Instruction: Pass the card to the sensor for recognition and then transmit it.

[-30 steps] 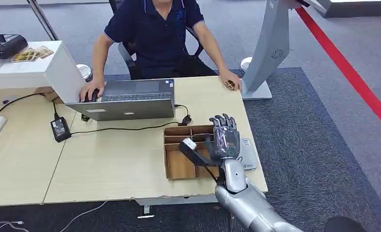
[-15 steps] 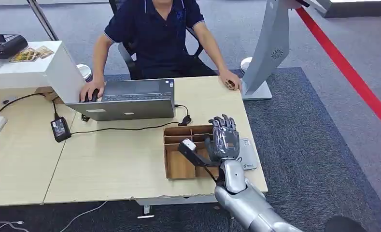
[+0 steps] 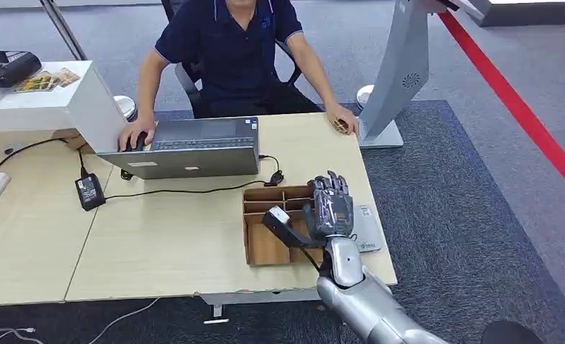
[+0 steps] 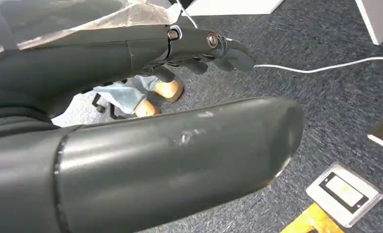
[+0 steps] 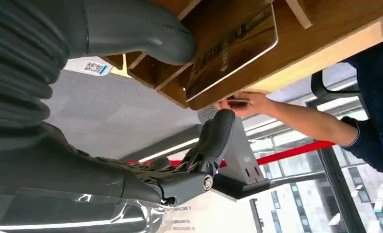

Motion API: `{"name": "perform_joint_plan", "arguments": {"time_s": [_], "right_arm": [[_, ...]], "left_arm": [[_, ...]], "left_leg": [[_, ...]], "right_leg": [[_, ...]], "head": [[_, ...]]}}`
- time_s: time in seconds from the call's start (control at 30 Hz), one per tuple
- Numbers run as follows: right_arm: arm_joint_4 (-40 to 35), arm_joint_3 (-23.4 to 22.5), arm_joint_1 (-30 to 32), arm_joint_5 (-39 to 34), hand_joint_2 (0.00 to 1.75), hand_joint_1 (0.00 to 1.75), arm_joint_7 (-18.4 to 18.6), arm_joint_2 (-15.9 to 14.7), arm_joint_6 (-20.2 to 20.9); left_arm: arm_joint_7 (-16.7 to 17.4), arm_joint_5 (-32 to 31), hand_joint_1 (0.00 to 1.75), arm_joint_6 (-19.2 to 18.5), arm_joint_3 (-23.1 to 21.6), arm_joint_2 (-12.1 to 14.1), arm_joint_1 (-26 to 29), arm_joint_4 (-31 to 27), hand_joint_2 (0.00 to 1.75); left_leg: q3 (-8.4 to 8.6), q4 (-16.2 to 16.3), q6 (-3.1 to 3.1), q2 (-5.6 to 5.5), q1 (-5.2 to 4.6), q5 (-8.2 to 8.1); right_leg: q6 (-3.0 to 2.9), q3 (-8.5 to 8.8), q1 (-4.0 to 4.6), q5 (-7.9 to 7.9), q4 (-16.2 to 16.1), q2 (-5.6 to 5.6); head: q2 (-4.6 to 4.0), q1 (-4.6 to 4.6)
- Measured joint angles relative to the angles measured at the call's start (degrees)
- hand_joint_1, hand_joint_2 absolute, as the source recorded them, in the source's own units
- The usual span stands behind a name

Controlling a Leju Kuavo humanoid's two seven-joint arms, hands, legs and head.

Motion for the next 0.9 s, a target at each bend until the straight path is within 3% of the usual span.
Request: {"name": "perform_joint_plan", "arguments": {"time_s": [0.6,0.77,0.8,0.9], "right_arm": [[0.00,1.03,-0.90,0.04,1.75,0.70,0.22,-0.26,-0.02],[0.00,1.05,-0.95,0.04,1.75,0.73,0.22,-0.26,-0.02],[0.00,1.05,-0.97,0.04,1.75,0.82,0.22,-0.26,-0.02],[0.00,1.05,-0.98,0.07,1.75,0.80,0.22,-0.26,-0.02]], "left_arm": [[0.02,0.44,0.00,-0.13,-1.46,0.17,-0.01,0.00,0.00],[0.02,0.44,0.00,-0.15,-1.75,0.17,-0.02,0.00,0.00],[0.02,0.44,0.00,-0.15,-1.75,0.17,-0.02,0.00,0.00],[0.02,0.44,0.00,-0.17,-1.84,0.17,-0.02,0.00,0.00]], "left_leg": [[-0.01,0.00,0.00,0.00,0.00,0.00],[-0.01,0.00,0.00,-0.01,0.00,0.00],[-0.01,0.00,0.00,0.00,0.00,0.00],[-0.01,0.00,0.00,-0.01,0.00,0.00]], "right_leg": [[0.00,-0.01,0.00,0.00,0.00,0.00],[0.00,-0.01,0.00,0.00,0.00,0.00],[0.00,-0.01,0.00,0.00,0.00,0.00],[0.00,-0.01,0.00,0.00,0.00,0.00]], "head": [[0.00,0.00],[0.00,0.00],[0.02,0.00],[0.00,0.00]]}}
